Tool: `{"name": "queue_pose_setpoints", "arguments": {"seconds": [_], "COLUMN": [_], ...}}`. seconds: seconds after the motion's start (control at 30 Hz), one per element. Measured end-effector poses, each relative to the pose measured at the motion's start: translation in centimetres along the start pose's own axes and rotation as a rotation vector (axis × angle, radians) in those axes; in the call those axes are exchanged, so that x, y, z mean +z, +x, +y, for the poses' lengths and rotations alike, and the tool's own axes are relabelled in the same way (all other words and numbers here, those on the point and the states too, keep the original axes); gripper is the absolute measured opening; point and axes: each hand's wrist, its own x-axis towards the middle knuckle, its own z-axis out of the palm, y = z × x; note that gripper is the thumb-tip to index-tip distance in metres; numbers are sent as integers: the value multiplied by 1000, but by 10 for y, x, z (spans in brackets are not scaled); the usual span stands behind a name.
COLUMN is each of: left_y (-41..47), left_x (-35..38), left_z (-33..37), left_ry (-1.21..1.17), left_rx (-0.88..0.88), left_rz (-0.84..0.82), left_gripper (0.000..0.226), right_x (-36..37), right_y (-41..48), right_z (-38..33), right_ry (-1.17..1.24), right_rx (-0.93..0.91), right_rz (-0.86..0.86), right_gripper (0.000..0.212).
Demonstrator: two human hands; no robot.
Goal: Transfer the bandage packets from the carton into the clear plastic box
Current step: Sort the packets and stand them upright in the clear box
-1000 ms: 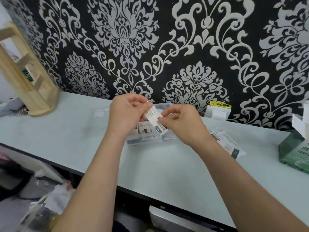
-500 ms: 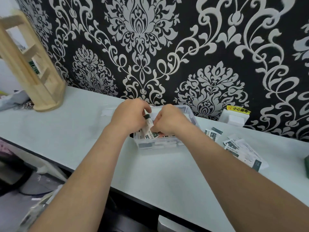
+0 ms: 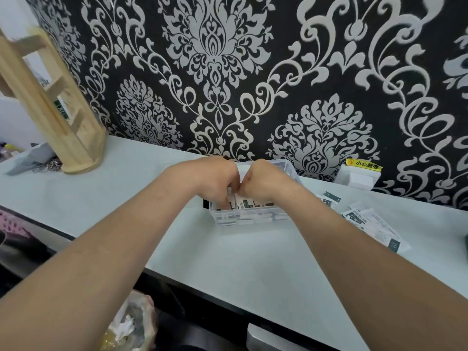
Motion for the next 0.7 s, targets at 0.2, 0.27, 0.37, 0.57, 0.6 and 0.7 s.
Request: {"name": "queue_pose_setpoints", "arguments": {"seconds": [0.2,0.27,0.37,0.57,0.6,0.7], "left_y": [3,4,5,7,7,6], "left_x": [-5,-6,-7,-5,-5,-6], "left_z": [4,4,3,6,5,4], "left_ry": [-12,-1,45,160,165,165], "left_rx": [63,64,51,79,78,73], "left_rz": [-107,-118,-101,-65,-60,-51], "left_gripper": [35,31,23,15,15,22], "right_x": [-13,-13,-13,-26,-29,-32], "right_y": [-18,-20,-22,-31,-32,-33], "right_z": [10,9,7,-3,-5,-10], "right_ry": [-31,-52,-62,-176,-223,-291], "right_rx": [-84,-121,-146,-169,-162,-116], "right_rz": [-120,-158,-196,-340,-381,-486], "right_gripper": [18,24,34,24,25,45]}}
